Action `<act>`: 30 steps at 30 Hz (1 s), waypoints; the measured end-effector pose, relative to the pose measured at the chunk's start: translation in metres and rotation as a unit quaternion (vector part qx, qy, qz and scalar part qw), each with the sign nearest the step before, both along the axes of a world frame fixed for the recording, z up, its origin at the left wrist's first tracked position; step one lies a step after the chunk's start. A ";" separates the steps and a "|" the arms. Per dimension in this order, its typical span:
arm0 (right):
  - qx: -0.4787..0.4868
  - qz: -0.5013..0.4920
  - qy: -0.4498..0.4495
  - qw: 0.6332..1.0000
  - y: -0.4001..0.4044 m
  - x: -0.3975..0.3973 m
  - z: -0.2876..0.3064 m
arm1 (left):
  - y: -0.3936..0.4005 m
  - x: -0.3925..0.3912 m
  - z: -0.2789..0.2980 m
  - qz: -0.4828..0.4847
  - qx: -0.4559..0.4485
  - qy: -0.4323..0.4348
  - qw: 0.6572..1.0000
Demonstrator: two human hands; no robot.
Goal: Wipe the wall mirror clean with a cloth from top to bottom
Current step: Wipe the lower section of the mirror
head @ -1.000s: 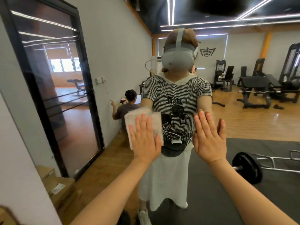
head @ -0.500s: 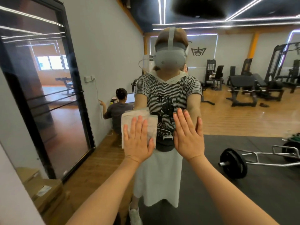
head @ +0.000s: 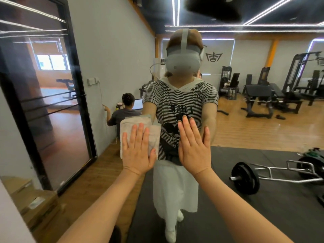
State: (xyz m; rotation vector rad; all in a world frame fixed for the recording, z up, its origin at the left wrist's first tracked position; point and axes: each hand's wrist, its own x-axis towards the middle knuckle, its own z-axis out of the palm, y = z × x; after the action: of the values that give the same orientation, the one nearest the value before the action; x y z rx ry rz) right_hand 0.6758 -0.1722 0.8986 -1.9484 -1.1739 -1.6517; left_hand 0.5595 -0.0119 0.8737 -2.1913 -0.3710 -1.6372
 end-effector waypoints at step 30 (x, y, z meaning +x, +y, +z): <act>-0.026 0.000 -0.057 0.998 -0.214 0.156 -0.005 | -0.039 -0.035 0.011 0.154 -0.160 0.093 0.971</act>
State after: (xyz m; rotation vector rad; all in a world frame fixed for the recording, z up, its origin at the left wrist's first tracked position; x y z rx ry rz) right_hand 0.8323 -0.3859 0.8934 -1.9074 -1.2712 -1.7703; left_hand 0.5240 -0.0511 0.8851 -2.3420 -0.9250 -1.2635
